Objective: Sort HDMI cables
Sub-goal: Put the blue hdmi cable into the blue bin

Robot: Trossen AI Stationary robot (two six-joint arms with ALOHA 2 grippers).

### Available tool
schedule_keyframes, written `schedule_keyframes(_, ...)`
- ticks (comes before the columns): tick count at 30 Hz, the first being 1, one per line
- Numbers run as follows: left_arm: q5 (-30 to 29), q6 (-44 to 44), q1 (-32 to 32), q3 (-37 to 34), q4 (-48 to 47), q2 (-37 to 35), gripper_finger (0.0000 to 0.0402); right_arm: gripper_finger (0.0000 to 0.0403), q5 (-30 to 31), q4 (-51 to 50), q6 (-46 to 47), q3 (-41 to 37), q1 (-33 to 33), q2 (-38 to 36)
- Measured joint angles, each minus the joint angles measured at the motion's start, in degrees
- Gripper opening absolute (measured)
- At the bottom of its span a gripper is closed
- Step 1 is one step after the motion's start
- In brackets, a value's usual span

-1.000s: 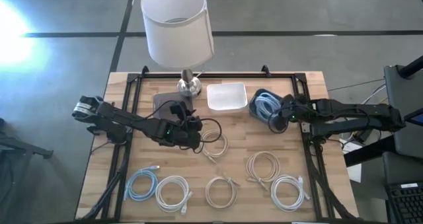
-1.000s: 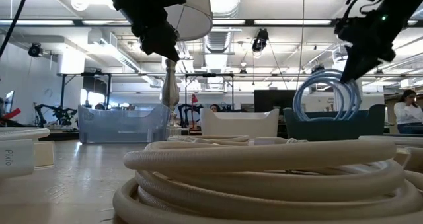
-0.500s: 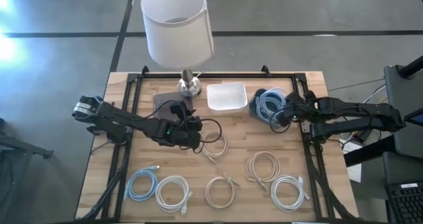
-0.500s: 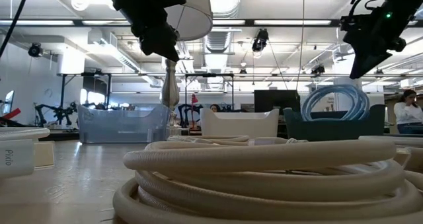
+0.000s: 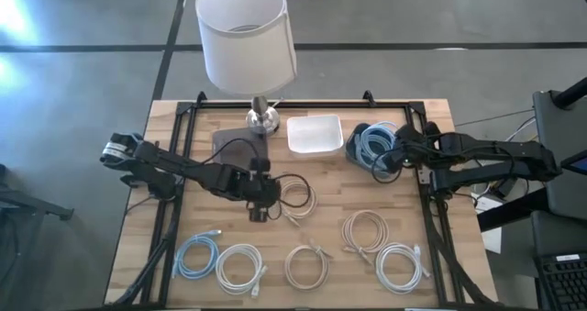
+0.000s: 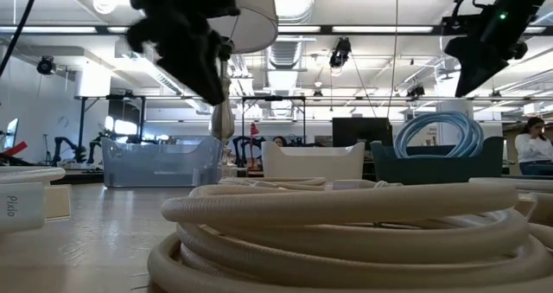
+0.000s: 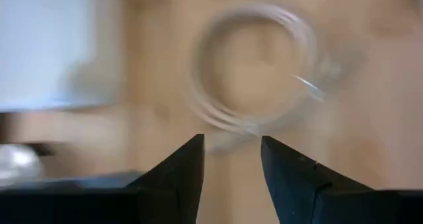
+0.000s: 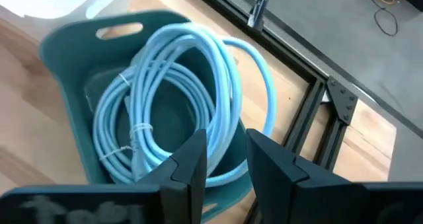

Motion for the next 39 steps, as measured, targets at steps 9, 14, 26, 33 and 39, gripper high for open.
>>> schedule_keyframes(9,13.7,-11.3,-0.2,-0.2,-22.3,0.0,0.0142,0.0108,-0.3,6.7,-0.1,7.0,0.1,6.9)
schedule_keyframes(14,22.5,-23.0,-2.8,-3.8,-27.2,0.0,0.0125,0.0102,-0.5,11.6,-3.4,9.4,0.2,12.4)
schedule_keyframes(26,38.1,-42.7,-14.4,-13.0,-26.9,0.0,0.0134,0.0131,-9.1,16.8,-14.4,19.2,1.0,33.5)
schedule_keyframes(33,38.5,-50.2,-20.7,-15.8,-24.4,0.0,0.0163,0.0152,-9.2,16.7,-20.8,29.1,1.0,46.5)
schedule_keyframes(39,37.7,-53.8,-22.3,-20.6,-13.5,0.0,0.0174,0.0159,-13.8,15.3,-26.9,36.2,1.2,54.7)
